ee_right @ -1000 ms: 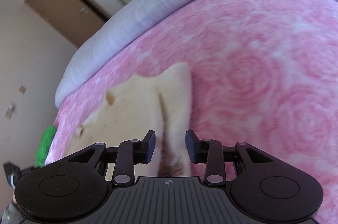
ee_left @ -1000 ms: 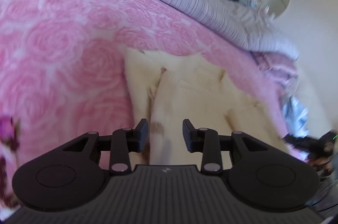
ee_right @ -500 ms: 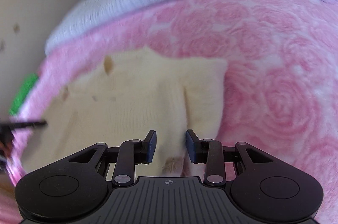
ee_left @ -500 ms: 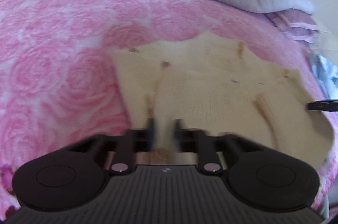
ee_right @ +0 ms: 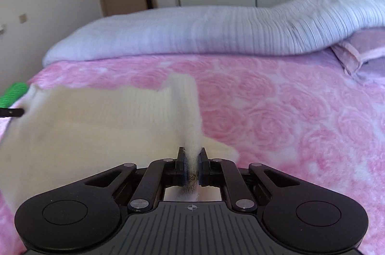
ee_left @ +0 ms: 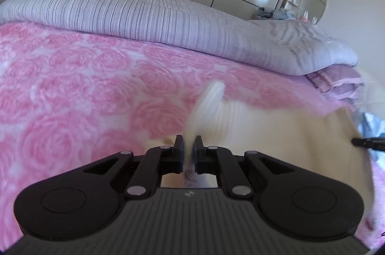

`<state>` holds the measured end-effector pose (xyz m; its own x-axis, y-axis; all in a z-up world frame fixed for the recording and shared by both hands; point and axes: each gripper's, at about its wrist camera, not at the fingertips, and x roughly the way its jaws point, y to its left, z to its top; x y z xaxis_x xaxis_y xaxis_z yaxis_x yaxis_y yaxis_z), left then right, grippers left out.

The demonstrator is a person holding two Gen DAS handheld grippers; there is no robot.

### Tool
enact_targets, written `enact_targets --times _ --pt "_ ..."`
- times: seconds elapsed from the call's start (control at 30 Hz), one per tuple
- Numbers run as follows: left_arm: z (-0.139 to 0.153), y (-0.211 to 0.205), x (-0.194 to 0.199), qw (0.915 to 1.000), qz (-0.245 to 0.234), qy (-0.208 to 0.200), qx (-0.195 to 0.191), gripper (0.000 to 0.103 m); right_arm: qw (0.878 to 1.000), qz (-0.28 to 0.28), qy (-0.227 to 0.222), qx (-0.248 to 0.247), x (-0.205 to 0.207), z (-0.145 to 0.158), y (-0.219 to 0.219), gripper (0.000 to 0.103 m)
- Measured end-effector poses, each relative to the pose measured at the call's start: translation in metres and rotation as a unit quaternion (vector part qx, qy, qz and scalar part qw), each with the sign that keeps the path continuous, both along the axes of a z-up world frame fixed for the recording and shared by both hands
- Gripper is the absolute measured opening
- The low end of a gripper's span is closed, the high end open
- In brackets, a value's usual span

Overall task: Fold clothes
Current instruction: 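Lower the folded hem onto the sweater and open both grippers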

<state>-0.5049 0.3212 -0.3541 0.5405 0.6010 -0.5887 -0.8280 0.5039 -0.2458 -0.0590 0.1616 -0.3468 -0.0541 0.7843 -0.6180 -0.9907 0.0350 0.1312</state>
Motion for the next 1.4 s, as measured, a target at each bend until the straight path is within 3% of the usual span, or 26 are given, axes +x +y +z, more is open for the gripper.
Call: enact_targets --times 0.23,0.47,0.57,0.63,0.7,0.83,0.93,1.03,1.13,1.27,1.33,1.4 --pt "-0.010 0.040 0.016 0.9999 0.002 0.003 0.013 0.006 1.000 -0.002 -0.022 0.011 0.010 -0.002 0.040 0.007" --pt "-0.061 0.061 0.041 0.9969 0.010 0.070 -0.034 0.012 0.996 -0.036 -0.029 -0.073 0.014 -0.055 0.071 0.009" --pt "-0.053 0.054 0.029 0.9968 0.029 0.068 -0.030 0.026 0.995 -0.053 -0.028 -0.075 0.014 -0.055 0.065 0.024" --pt "-0.041 0.045 0.016 0.9964 0.049 0.064 -0.026 0.027 0.996 -0.063 -0.021 -0.066 0.017 -0.045 0.052 0.040" --pt "-0.028 0.032 -0.003 0.9961 0.060 0.053 -0.037 0.029 0.995 -0.081 -0.010 -0.056 0.020 -0.031 0.033 0.048" --pt "-0.016 -0.015 -0.051 0.9923 0.077 -0.019 -0.095 0.036 0.990 -0.110 0.081 -0.032 0.026 -0.014 -0.034 0.053" --pt "-0.023 -0.053 -0.076 0.9824 0.093 -0.077 -0.143 0.037 0.981 -0.123 0.144 -0.038 0.023 -0.018 -0.082 0.053" --pt "-0.031 -0.084 -0.090 0.9716 0.103 -0.117 -0.177 0.037 0.975 -0.135 0.170 -0.053 0.013 -0.028 -0.113 0.053" --pt "-0.034 -0.095 -0.083 0.9716 0.098 -0.124 -0.176 0.037 0.969 -0.141 0.197 -0.049 0.006 -0.032 -0.127 0.053" --pt "-0.038 -0.093 -0.067 0.9791 0.090 -0.084 -0.162 0.031 0.967 -0.135 0.209 -0.046 0.002 -0.032 -0.121 0.052" --pt "-0.037 -0.093 -0.064 0.9814 0.080 -0.082 -0.154 0.005 0.971 -0.132 0.194 -0.050 -0.003 -0.033 -0.116 0.016" --pt "-0.032 -0.094 -0.064 0.9847 0.072 -0.077 -0.139 0.004 0.976 -0.127 0.170 -0.046 -0.009 -0.030 -0.115 0.013"
